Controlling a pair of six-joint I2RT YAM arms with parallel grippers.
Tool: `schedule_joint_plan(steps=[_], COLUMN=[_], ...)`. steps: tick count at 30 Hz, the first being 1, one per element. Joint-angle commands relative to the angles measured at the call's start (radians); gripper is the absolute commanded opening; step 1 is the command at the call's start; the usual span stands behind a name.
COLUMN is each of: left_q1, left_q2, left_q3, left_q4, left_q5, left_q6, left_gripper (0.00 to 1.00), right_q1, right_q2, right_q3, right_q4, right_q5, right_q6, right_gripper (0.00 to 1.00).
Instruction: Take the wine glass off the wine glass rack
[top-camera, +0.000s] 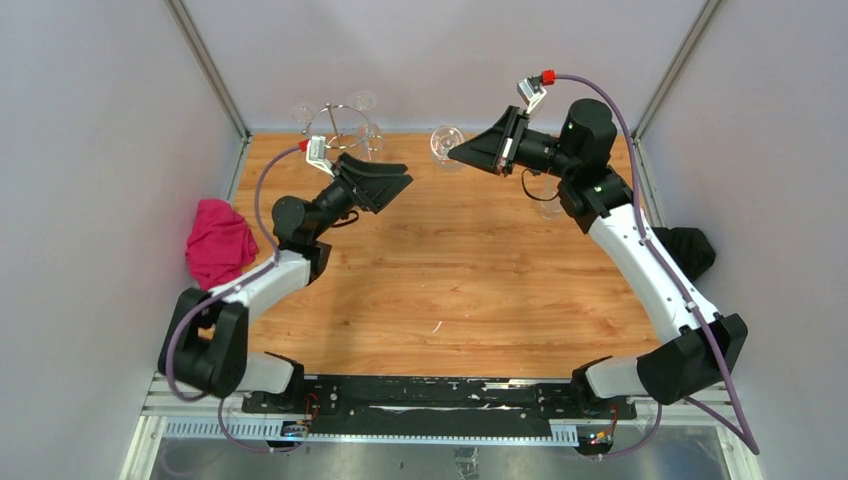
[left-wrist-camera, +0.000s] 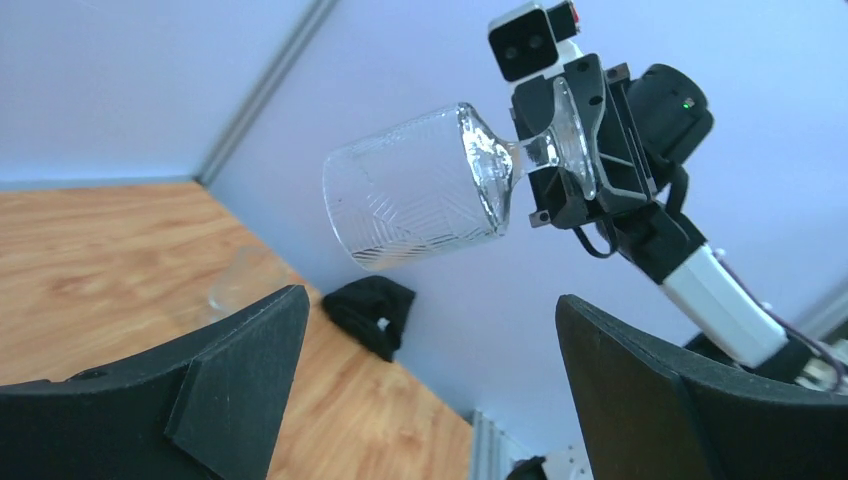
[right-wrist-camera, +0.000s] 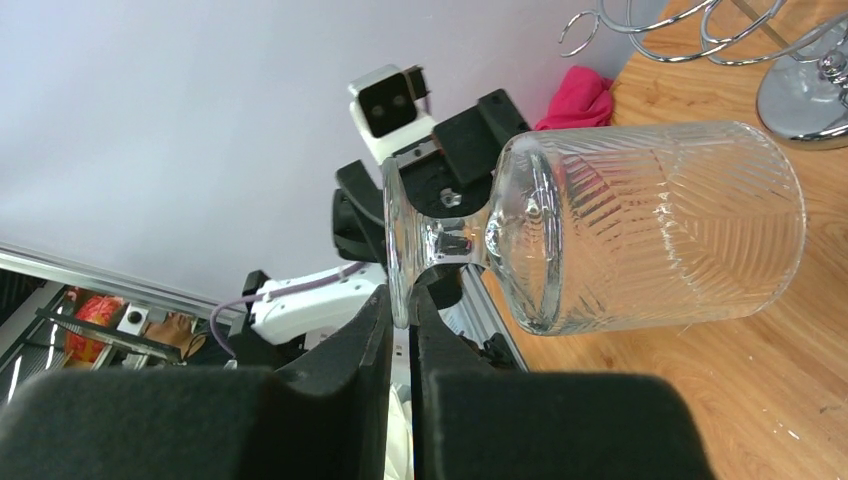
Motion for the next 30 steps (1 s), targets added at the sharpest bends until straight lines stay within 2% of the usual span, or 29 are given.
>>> schedule_joint_plan(steps=[1,6,10,16,19,30], left_q1=[0.004,0.001,0.001,0.001,0.001,0.002], left_q2=[0.165,0.197,0.232,0.253,0.258,0.146], left_q3=[0.023,0.026,0.055,0.07,0.08,0.102], left_q4=[0.508,0.509,0.509,0.509,0.509,0.507], left_q5=[0.132,0.107,0.114,0.111,0.111,0.1], left_q6=[-0.271,-0.217,-0.231,-0.237,-0.243,-0.278], left_gripper=[1.0,1.0,1.0,1.0,1.0,1.0], right_q1=[-0.01,-0.004,0.0,0.029,0.052,0.094], right_q2=[-0.037,-0.038,-0.033,0.007,0.033,0.081], right_q3=[0.039,0.023,0.021,-0.007,0.003,-0.043], right_q4=[0.093,0.197,0.237,0.394,0.406,0.509], right_q5=[-0.037,-0.07,-0.084,-0.101,-0.104,-0.092], right_q6=[0.03,0.106,0.141,0.251,0.263,0.318], right_gripper=[0.0,0.0,0.0,0.0,0.0,0.0])
